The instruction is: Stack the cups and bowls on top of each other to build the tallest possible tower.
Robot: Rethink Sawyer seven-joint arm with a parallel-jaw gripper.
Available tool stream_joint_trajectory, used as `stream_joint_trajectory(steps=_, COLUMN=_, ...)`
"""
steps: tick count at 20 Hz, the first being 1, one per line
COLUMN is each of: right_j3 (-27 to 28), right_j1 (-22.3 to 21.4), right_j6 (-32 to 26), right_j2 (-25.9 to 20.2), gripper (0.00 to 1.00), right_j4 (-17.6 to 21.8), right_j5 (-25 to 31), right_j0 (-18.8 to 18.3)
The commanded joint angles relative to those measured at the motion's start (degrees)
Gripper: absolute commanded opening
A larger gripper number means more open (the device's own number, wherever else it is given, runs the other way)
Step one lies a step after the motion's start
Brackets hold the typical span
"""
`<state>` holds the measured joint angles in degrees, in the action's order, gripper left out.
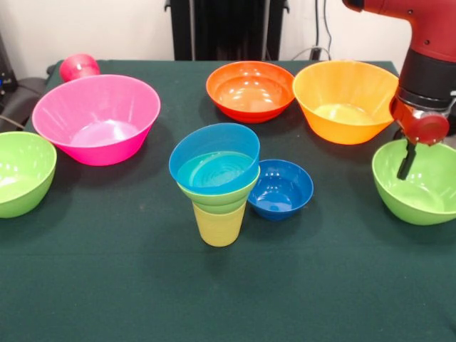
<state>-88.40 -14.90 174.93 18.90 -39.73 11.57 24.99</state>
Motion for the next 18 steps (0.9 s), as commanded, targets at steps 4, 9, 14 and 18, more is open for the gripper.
stream_joint_trajectory(steps=4, right_j3=-2.2, right_j1=0.0, right_j6=0.0, right_j2=-10.4, gripper=1.00, right_j4=4.6, right_j5=-4.5, right_j0=-6.0)
stream_joint_trajectory(steps=9, right_j3=-3.7, right_j1=-1.0, right_j6=-0.5, right_j2=-12.1, gripper=1.00, right_j4=6.4, right_j5=-5.0, right_j0=-8.8)
stream_joint_trajectory(steps=14, right_j3=-3.7, right_j1=-1.3, right_j6=-0.1, right_j2=-12.8, gripper=0.00, right_j4=7.8, right_j5=-4.5, right_j0=-9.9)
stream_joint_trajectory(steps=18, right_j3=-4.5, right_j1=-2.4, right_j6=-0.7, right_j2=-14.2, gripper=0.00, right_j4=8.7, right_j5=-3.5, right_j0=-11.6)
